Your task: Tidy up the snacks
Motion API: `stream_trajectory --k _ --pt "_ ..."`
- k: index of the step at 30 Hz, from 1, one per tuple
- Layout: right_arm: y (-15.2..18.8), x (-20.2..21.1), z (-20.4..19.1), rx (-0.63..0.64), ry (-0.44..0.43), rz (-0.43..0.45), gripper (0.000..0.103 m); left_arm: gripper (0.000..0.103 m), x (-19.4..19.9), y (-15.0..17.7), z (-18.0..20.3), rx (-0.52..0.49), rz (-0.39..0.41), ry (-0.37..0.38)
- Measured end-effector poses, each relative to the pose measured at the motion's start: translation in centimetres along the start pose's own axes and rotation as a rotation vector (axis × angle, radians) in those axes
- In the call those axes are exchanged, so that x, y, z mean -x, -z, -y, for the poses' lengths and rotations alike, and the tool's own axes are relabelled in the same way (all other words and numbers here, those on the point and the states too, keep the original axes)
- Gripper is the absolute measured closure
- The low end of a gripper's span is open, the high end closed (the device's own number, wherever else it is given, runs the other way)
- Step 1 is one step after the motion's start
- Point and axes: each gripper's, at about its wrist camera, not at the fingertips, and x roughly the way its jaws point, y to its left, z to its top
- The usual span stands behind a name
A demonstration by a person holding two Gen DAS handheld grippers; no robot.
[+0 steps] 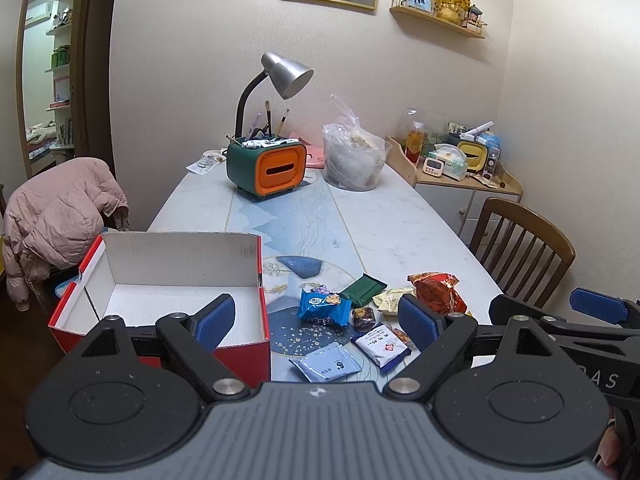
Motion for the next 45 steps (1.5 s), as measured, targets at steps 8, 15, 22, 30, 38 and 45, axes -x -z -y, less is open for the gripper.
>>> stream_trajectory --k 8,15,22,30,38,45 --pt "0.0 0.4 -0.4 0.004 0.014 0.015 0.0 0.014 0.4 -0.2 -0.5 0.002 0.003 0.012" --pt "-0.3 0.3 -0.3 0.013 0.007 0.022 0.0 0.014 0.4 -0.2 -0.6 0.004 0.003 0.011" --pt "-0.4 0.1 0.1 0.015 -0.001 0.025 0.0 0.014 -0.1 -0.4 0.1 0.0 -0.004 -0.002" --pt "-0.6 -1.7 2.5 0.014 -0.026 -0.004 0.0 0.014 -2.4 -0.9 2.0 0.009 -0.05 -0.033" --pt "-0.7 -5.0 6.1 0.01 -0.067 -0.056 0.0 0.014 -6.0 -1.2 4.9 0.01 -0.109 -0.069" --pt "-0.6 -8.1 10.1 -0.017 -0.076 -0.098 0.002 0.014 -9.3 -1.5 6.4 0.03 -0.165 -0.096"
